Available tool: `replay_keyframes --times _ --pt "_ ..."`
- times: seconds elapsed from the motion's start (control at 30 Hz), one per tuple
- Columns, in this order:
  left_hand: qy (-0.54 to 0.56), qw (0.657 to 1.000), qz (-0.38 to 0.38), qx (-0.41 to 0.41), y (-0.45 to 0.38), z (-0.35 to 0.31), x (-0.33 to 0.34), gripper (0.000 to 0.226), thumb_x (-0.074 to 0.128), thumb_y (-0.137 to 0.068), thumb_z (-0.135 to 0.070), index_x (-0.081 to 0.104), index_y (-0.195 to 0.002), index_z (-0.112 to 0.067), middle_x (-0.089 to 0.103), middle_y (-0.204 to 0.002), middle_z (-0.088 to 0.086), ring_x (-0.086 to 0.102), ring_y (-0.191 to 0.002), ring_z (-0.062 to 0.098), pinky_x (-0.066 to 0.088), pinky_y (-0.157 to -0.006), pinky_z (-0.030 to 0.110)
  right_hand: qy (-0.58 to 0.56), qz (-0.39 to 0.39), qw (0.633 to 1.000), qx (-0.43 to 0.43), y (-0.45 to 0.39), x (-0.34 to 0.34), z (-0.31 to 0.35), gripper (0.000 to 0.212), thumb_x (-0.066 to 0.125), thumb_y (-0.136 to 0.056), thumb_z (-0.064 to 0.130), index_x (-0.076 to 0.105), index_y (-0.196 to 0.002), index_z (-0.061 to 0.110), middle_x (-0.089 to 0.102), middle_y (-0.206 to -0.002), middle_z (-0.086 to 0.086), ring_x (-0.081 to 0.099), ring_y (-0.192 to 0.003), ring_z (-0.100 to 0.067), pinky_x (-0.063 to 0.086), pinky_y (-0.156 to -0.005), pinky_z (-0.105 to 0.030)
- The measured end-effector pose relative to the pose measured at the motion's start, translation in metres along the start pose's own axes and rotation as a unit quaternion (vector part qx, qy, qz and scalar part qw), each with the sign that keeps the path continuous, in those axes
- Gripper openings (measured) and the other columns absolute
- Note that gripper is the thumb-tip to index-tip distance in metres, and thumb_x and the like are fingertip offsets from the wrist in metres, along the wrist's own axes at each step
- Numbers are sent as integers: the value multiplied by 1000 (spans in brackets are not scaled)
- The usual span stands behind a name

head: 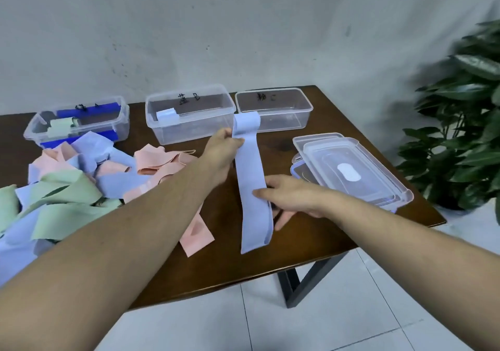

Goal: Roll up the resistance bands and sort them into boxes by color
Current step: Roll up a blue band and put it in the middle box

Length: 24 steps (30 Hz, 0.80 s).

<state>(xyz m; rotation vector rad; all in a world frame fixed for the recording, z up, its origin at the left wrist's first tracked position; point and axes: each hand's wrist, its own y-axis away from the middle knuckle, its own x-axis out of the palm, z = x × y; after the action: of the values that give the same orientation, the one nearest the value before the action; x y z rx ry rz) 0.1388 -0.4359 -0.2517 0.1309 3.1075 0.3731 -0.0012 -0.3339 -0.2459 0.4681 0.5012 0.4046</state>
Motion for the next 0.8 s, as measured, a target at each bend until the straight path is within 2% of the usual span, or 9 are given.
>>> replay_keyframes --times 0.07,0.13,0.23,0.33,0.47,0.57,0.67,0.73,0.8 --pt "3 1000 -12 -18 -8 5 1 15 56 -95 -4 58 -93 -18 67 -105 11 64 -103 27 52 -98 47 104 -50 993 -1 -3 -1 -5 32 48 -104 36 50 -132 20 63 -107 6 71 -70 -11 58 -56 -23" --pt "10 999 -29 -35 -15 6 0 19 57 -94 -2 63 -95 -20 67 -110 11 64 -105 26 56 -89 42 201 -109 974 -6 -6 -2 -12 25 54 -101 39 57 -117 21 62 -91 9 62 -54 -9 47 -45 -17" --pt "6 997 -35 -66 -22 6 -1 30 61 -92 -1 64 -116 -18 66 -108 6 63 -93 15 52 -70 26 260 -167 951 -17 -7 -1 -23 21 60 -96 44 50 -103 27 60 -93 11 58 -68 -6 43 -51 -17" --pt "23 994 -30 -106 -25 7 -5 48 66 -90 -2 54 -135 -13 63 -117 8 64 -101 17 54 -77 26 238 -208 948 -29 -7 3 -33 29 66 -92 45 44 -101 27 57 -88 12 60 -77 -7 47 -58 -18" --pt "59 991 -33 -112 -22 12 -10 53 62 -92 4 48 -140 -12 60 -129 10 62 -107 18 53 -89 28 256 -210 941 -68 -1 4 -41 27 63 -94 43 43 -103 28 59 -87 10 62 -77 -9 54 -64 -23" --pt "43 993 -63 -85 -21 17 -12 48 61 -90 7 57 -132 -16 56 -132 8 57 -116 19 52 -95 29 286 -177 932 -132 8 8 -47 22 57 -98 41 45 -114 32 55 -85 12 61 -78 -11 49 -64 -23" --pt "-77 992 -97 -7 -12 24 -14 38 61 -91 -2 64 -120 -26 58 -129 1 55 -114 17 51 -99 33 323 -157 914 -187 17 11 -55 30 52 -97 53 57 -122 37 48 -96 16 60 -83 -10 47 -71 -23" --pt "-174 976 -109 77 5 28 -15 29 57 -92 -7 65 -104 -33 64 -116 -4 59 -102 13 53 -88 27 304 -137 918 -214 24 8 -62 38 52 -93 61 63 -123 39 48 -104 20 59 -88 -5 46 -76 -19" --pt "-245 956 -72 145 20 31 -16 27 54 -93 -7 65 -92 -31 67 -103 -8 60 -84 6 47 -70 14 306 -110 915 -239 31 3 -69 46 56 -89 64 63 -127 39 47 -111 25 54 -87 5 38 -75 -9"
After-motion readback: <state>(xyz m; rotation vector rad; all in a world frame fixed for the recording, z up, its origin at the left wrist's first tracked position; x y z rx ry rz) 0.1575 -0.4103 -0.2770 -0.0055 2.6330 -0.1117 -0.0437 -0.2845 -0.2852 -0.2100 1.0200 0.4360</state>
